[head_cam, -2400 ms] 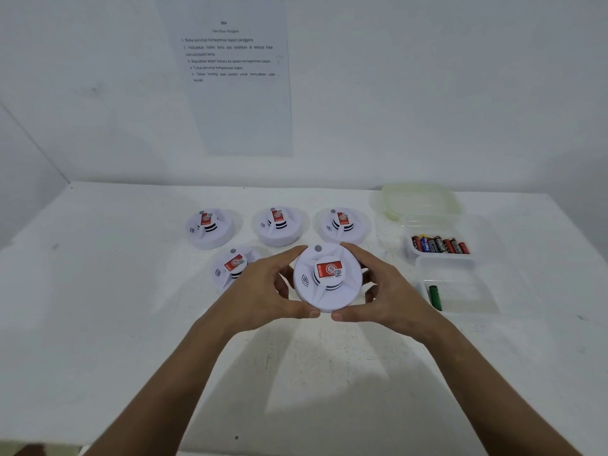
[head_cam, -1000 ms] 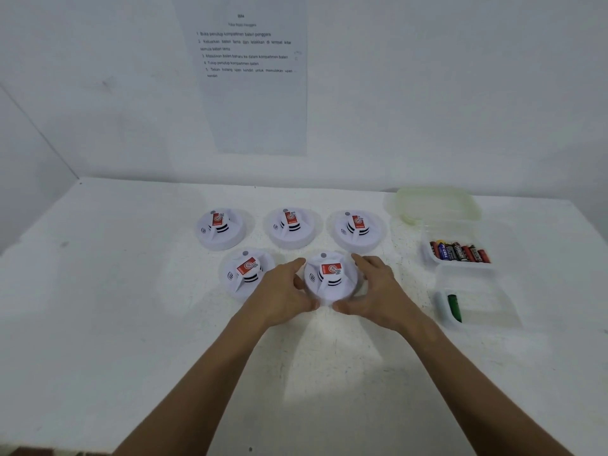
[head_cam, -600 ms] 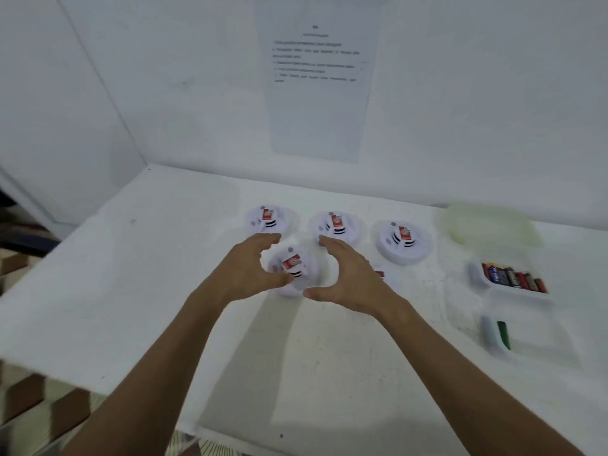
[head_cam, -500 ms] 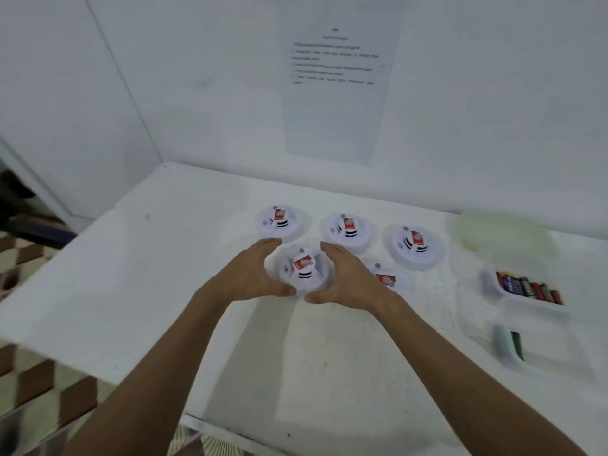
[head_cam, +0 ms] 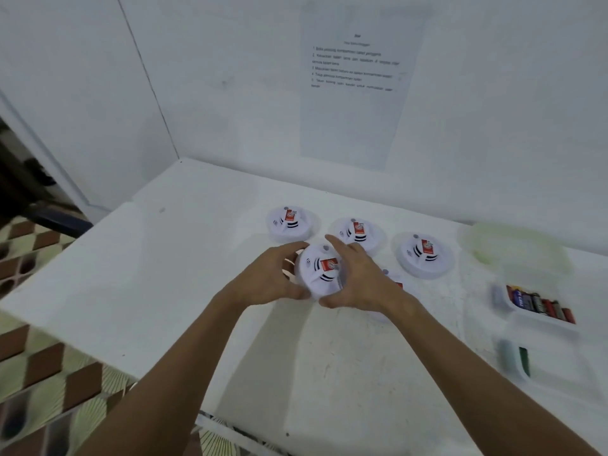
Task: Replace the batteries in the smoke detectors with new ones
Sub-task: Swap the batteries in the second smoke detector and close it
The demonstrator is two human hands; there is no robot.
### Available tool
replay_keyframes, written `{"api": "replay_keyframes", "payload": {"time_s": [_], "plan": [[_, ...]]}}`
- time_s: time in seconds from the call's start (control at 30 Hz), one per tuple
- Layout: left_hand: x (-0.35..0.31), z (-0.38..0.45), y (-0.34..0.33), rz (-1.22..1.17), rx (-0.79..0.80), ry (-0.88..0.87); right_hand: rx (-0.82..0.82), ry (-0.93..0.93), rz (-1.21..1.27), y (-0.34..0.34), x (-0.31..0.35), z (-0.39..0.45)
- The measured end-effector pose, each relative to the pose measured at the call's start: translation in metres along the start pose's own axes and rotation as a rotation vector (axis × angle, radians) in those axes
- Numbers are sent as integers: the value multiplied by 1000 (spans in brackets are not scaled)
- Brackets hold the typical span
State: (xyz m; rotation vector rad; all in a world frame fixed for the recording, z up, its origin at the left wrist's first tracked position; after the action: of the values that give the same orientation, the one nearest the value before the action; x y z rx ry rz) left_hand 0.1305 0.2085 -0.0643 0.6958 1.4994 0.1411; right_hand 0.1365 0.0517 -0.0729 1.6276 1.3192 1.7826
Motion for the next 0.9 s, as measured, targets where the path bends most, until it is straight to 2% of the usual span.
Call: {"api": "replay_keyframes", "payload": {"time_s": [0.17, 0.3, 0.4, 0.57, 0.7, 0.9], "plan": [[-62, 1, -28, -133, 47, -103, -90, 36, 12, 43, -17, -41], [-95, 10, -58, -331, 37, -97, -182, -20, 218, 81, -49, -86], [-122, 16, -94, -271, 121, -120, -228, -21, 417, 104, -75, -127], [-175, 14, -153, -340, 338, -176, -265, -13, 699, 128, -114, -189], [-197, 16, -184, -281, 366, -192, -284, -6, 733, 136, -134, -218], [-219, 18, -210, -122, 368, -242, -282, -11, 649, 136, -156, -241]]}}
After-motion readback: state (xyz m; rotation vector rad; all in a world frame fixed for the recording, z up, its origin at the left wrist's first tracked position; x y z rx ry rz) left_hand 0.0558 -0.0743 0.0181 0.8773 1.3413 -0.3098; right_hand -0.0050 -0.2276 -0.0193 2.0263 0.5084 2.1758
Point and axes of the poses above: each hand's wrist, its own z-axis towards the middle knuckle, its own y-axis out of the back of the hand, x = y × z, the point moved 7 cm from there along z, towards the middle knuckle, and after that the axes turned 7 degrees about -z, right-handed, at the moved point
